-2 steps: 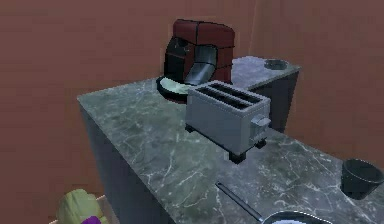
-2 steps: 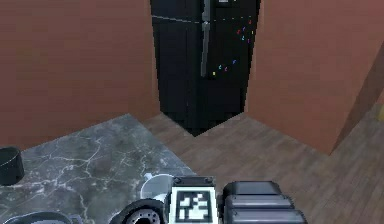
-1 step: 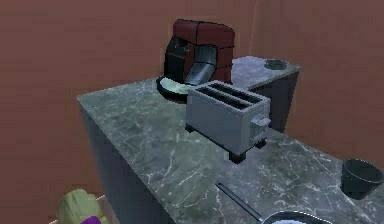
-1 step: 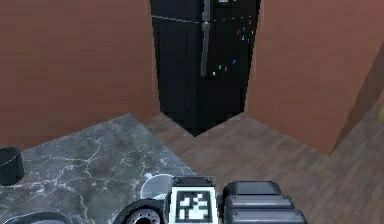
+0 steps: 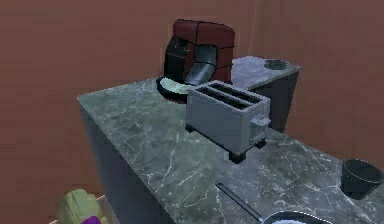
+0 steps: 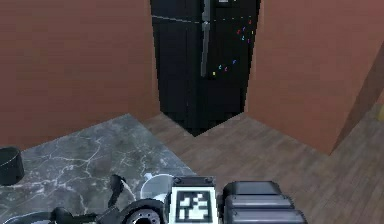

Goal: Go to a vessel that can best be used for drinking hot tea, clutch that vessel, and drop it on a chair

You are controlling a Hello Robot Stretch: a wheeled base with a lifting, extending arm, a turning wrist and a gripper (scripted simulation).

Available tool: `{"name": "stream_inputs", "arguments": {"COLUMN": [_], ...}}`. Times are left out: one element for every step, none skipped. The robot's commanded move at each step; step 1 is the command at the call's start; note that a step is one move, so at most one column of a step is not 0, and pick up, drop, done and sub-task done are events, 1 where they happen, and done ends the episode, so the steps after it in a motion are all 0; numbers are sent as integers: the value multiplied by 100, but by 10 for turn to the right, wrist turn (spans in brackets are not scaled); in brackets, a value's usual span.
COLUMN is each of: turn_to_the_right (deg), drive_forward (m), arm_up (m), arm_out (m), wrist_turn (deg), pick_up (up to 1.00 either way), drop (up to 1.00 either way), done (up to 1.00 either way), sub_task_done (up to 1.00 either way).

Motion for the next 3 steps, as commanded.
{"name": "stream_inputs", "arguments": {"turn_to_the_right": [0,0,0], "drive_forward": [0,0,0], "arm_up": [0,-16,0], "arm_out": [0,0,0], "wrist_turn": [300,0,0], "pick_up": [0,0,100], "drop": [0,0,0], "done": [0,0,0], "sub_task_done": [0,0,0]}}
